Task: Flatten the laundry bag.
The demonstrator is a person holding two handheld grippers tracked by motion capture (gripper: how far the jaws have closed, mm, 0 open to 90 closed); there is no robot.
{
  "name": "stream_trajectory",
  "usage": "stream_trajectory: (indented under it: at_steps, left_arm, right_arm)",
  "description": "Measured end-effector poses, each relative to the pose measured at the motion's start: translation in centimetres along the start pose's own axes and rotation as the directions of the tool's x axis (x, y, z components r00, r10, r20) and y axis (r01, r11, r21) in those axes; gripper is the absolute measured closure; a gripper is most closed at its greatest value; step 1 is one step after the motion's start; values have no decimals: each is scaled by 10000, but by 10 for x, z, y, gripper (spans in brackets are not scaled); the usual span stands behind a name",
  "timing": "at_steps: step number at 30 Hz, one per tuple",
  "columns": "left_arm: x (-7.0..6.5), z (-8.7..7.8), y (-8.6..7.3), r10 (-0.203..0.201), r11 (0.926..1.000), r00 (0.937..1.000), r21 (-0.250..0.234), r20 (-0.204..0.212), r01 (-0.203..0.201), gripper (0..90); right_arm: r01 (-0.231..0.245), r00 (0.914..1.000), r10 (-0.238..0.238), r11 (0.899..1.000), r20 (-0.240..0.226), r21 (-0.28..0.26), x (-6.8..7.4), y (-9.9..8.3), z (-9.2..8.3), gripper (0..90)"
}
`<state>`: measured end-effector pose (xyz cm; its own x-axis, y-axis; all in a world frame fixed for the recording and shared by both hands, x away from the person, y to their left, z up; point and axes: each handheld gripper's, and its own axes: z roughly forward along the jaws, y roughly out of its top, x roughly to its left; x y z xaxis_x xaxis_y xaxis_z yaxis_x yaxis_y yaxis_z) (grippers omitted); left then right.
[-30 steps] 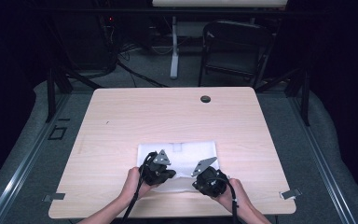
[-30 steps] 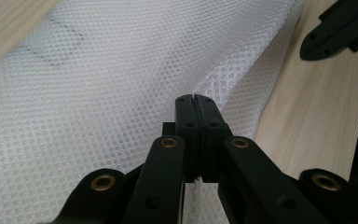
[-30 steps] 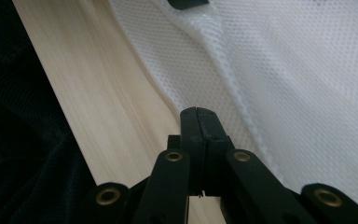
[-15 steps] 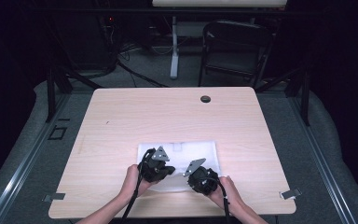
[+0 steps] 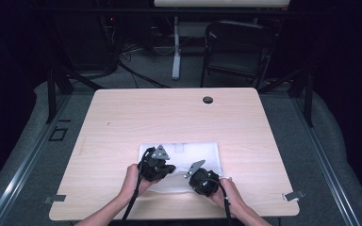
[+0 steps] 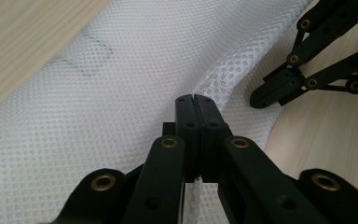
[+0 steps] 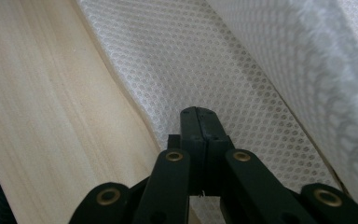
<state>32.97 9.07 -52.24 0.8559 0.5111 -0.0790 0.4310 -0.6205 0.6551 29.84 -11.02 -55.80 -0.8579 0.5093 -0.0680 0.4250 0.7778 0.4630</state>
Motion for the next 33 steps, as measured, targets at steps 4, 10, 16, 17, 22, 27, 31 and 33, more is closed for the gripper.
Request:
stream_trajectory:
  at_steps: [4, 10, 16, 17, 22, 27, 31, 33]
  left_arm:
    - [1, -1, 3, 36, 10000, 10000, 1, -70, -36, 898]
    - [1, -4, 6, 24, 10000, 10000, -45, -58, -24, 898]
    - [3, -7, 8, 15, 10000, 9998, -88, -180, -17, 898]
    - [3, -8, 8, -12, 9999, 9998, -164, -180, 9, 898]
    - [4, -12, 12, -22, 9998, 9998, -180, -217, 18, 898]
    - [4, -14, 15, -1, 9997, 9996, -253, -268, -5, 898]
    - [7, -17, 20, -14, 9994, 9994, -348, -355, 1, 899]
    - [10, -19, 25, 64, 9994, 9993, -333, -374, -77, 899]
  right_arm:
    - [-92, 9999, 93, 9999, -119, 75, -1, 0, 0, 900]
    - [-166, 9995, 170, 9997, -269, 162, -1, 0, -1, 900]
    - [-254, 9989, 260, 9995, -391, 162, -2, -1, -2, 900]
    - [-229, 9988, 239, 9995, -439, 220, -2, -1, -2, 900]
    - [-192, 9987, 207, 9993, -469, 324, -2, -1, -2, 900]
    - [-209, 9983, 228, 9992, -540, 351, -1, -1, -3, 900]
    - [-230, 9978, 252, 9990, -609, 377, -1, -2, -3, 900]
    - [-251, 9976, 275, 9989, -633, 389, -1, -2, -3, 900]
